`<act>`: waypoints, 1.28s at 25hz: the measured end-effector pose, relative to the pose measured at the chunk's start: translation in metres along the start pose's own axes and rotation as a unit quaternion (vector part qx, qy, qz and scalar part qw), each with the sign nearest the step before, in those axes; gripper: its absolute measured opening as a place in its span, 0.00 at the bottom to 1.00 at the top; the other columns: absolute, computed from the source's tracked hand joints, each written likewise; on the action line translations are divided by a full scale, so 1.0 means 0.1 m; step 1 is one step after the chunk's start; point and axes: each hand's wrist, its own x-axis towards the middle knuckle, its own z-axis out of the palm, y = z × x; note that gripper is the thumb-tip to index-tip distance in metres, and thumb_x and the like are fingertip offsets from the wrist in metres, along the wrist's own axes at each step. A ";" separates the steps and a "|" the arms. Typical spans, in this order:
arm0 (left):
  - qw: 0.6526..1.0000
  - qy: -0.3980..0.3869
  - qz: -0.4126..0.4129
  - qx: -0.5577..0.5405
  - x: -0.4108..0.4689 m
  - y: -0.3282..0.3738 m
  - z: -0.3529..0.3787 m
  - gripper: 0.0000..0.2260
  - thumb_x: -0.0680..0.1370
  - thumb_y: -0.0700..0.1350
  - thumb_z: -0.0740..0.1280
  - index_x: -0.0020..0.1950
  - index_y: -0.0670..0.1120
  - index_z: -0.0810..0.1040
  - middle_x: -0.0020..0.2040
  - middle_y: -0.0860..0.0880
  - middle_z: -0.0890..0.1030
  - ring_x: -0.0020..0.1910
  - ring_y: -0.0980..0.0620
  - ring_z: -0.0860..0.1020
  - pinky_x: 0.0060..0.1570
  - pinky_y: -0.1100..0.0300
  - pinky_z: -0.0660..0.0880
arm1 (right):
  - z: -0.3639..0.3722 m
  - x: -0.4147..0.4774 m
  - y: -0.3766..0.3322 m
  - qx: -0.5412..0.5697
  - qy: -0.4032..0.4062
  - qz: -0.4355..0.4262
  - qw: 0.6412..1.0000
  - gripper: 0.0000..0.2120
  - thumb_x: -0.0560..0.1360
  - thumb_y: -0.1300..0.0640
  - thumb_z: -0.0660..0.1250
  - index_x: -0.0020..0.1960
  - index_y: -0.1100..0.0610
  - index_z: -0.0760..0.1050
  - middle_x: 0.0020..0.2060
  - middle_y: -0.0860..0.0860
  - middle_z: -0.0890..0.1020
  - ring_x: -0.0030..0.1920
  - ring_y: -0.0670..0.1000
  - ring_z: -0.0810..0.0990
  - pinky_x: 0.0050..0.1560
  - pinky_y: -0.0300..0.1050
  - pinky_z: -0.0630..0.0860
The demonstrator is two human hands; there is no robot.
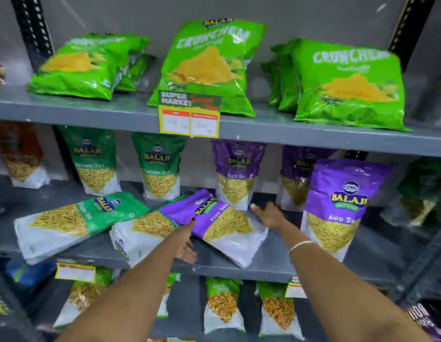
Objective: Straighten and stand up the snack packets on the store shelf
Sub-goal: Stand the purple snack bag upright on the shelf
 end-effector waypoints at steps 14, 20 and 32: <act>0.958 0.052 0.147 -0.240 -0.03 0.26 0.29 0.23 0.77 0.54 0.61 0.66 0.42 0.69 0.40 0.45 0.78 0.37 0.47 0.76 0.51 0.41 0.71 | -0.07 -0.08 0.10 0.056 -0.231 -0.031 0.971 0.17 0.67 0.54 0.74 0.51 0.61 0.75 0.36 0.49 0.76 0.33 0.42 0.76 0.25 0.27 0.68; 0.966 0.023 0.213 -0.147 -0.25 0.53 0.19 0.22 0.75 0.55 0.63 0.64 0.43 0.72 0.53 0.43 0.81 0.42 0.47 0.78 0.47 0.49 0.75 | 0.02 -0.24 0.03 0.148 -0.160 -0.033 0.975 0.13 0.60 0.57 0.79 0.40 0.58 0.80 0.36 0.51 0.84 0.36 0.44 0.82 0.34 0.32 0.78; 0.961 -0.028 0.274 -0.029 0.04 0.64 0.76 0.05 0.76 0.46 0.65 0.42 0.48 0.77 0.35 0.53 0.83 0.39 0.52 0.77 0.50 0.56 0.72 | 0.28 0.10 0.66 0.196 0.019 -0.036 0.980 0.44 0.44 0.51 0.77 0.57 0.65 0.72 0.52 0.61 0.81 0.55 0.57 0.79 0.56 0.55 0.76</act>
